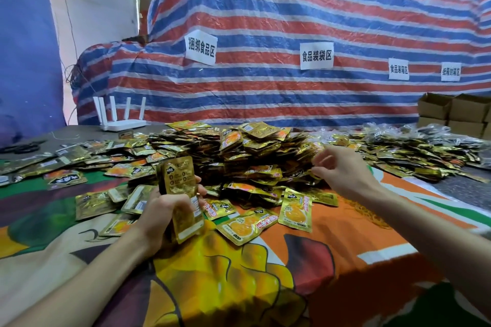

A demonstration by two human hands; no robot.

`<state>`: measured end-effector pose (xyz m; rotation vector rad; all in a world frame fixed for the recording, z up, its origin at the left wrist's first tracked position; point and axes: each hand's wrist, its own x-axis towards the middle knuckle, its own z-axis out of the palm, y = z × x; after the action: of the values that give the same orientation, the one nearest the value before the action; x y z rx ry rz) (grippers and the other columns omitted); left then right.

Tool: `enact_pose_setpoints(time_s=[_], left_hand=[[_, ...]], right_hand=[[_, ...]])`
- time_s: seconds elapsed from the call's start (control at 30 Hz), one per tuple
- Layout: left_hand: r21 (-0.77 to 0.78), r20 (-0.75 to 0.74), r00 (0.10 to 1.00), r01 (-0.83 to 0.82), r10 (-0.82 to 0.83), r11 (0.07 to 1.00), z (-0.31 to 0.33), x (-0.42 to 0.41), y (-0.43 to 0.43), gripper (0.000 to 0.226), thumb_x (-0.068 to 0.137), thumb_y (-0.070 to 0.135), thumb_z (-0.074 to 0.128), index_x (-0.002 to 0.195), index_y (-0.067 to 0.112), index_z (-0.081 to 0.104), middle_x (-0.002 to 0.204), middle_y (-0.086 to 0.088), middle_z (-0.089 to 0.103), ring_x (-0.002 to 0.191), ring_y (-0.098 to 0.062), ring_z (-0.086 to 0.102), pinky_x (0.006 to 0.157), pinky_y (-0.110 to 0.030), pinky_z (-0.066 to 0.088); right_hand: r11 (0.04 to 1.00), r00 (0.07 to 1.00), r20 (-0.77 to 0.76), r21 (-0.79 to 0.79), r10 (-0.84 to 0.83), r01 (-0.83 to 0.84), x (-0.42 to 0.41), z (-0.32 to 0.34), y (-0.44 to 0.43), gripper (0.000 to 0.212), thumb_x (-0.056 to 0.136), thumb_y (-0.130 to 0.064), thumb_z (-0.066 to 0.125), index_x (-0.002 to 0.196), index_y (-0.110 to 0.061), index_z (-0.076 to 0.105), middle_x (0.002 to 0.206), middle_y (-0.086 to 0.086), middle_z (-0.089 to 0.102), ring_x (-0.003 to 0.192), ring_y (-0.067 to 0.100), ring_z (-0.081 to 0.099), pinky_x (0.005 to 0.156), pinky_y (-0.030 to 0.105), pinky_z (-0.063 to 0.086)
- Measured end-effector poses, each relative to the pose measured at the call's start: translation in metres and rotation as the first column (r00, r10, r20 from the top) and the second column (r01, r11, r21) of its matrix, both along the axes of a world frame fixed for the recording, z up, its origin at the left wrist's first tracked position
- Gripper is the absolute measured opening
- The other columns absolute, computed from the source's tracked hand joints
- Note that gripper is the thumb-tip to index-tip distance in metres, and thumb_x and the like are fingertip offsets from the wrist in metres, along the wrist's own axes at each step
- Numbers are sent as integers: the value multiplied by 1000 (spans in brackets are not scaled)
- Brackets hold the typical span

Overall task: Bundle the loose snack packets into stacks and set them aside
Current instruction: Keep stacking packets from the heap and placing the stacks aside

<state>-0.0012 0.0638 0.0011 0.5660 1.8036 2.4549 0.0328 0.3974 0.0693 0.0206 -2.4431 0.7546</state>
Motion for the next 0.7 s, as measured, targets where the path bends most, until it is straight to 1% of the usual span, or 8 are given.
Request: enact_pose_setpoints(time_s=[0.1, 0.2, 0.27, 0.33, 0.4, 0.53, 0.6, 0.7], left_hand=[[88, 114, 981, 150, -160, 985, 2, 2, -2, 56, 55, -2, 56, 111, 7, 61, 123, -10, 70, 83, -21, 64, 73, -43, 55], [102, 161, 957, 226, -240, 969, 3, 4, -5, 55, 59, -1, 57, 113, 9, 60, 130, -5, 68, 89, -21, 65, 81, -50, 55], [106, 204, 955, 196, -215, 975, 4, 4, -6, 57, 58, -3, 57, 114, 8, 63, 121, -7, 72, 94, -27, 65, 87, -54, 54], [74, 279, 951, 117, -133, 990, 5, 4, -8, 51, 55, -3, 60, 105, 3, 69, 98, -15, 73, 83, -31, 68, 78, -46, 58], [64, 312, 947, 61, -78, 996, 8, 5, -11, 37, 57, 1, 60, 92, 0, 71, 86, -17, 69, 72, -29, 67, 71, -39, 58], [299, 230, 959, 94, -167, 949, 13, 4, -15, 46, 59, -6, 54, 102, 7, 62, 84, -11, 59, 76, -27, 59, 77, -42, 51], [345, 196, 962, 115, -192, 931, 13, 1, -18, 44, 62, -8, 49, 102, 6, 61, 83, -10, 57, 78, -27, 57, 81, -45, 49], [268, 186, 957, 168, -222, 949, 12, 3, -21, 39, 60, -6, 51, 95, 6, 65, 86, -14, 56, 81, -30, 57, 78, -44, 52]], right_hand=[[946, 963, -7, -189, 268, -264, 4, -1, -48, 12, 86, -14, 80, 91, -21, 72, 85, -2, 75, 79, 9, 72, 72, 25, 59], [881, 913, -54, -245, 405, -405, -7, -11, -101, 13, 83, -16, 82, 93, -20, 76, 87, -4, 76, 82, 6, 72, 75, 23, 59], [851, 885, -92, -244, 456, -464, -22, -18, -134, 12, 83, -15, 82, 92, -20, 75, 85, -8, 75, 81, 2, 71, 73, 18, 57], [861, 880, -150, -184, 451, -473, -36, -24, -160, 10, 84, -11, 79, 88, -19, 76, 80, -12, 73, 78, -2, 68, 68, 11, 52], [863, 870, -197, -149, 452, -482, -47, -32, -179, 9, 87, -7, 76, 89, -16, 77, 79, -11, 73, 76, -1, 69, 68, 12, 53], [848, 844, -205, -98, 495, -521, -59, -48, -189, 21, 93, -10, 70, 114, -15, 73, 91, -10, 70, 85, 2, 67, 78, 16, 54], [831, 820, -170, -11, 547, -557, -62, -51, -186, 28, 98, -10, 63, 124, -19, 69, 98, -12, 63, 91, 1, 61, 79, 13, 49], [814, 807, -112, 60, 580, -577, -56, -56, -185, 17, 101, -15, 58, 110, -23, 69, 99, -13, 53, 89, -3, 54, 74, 10, 45]])
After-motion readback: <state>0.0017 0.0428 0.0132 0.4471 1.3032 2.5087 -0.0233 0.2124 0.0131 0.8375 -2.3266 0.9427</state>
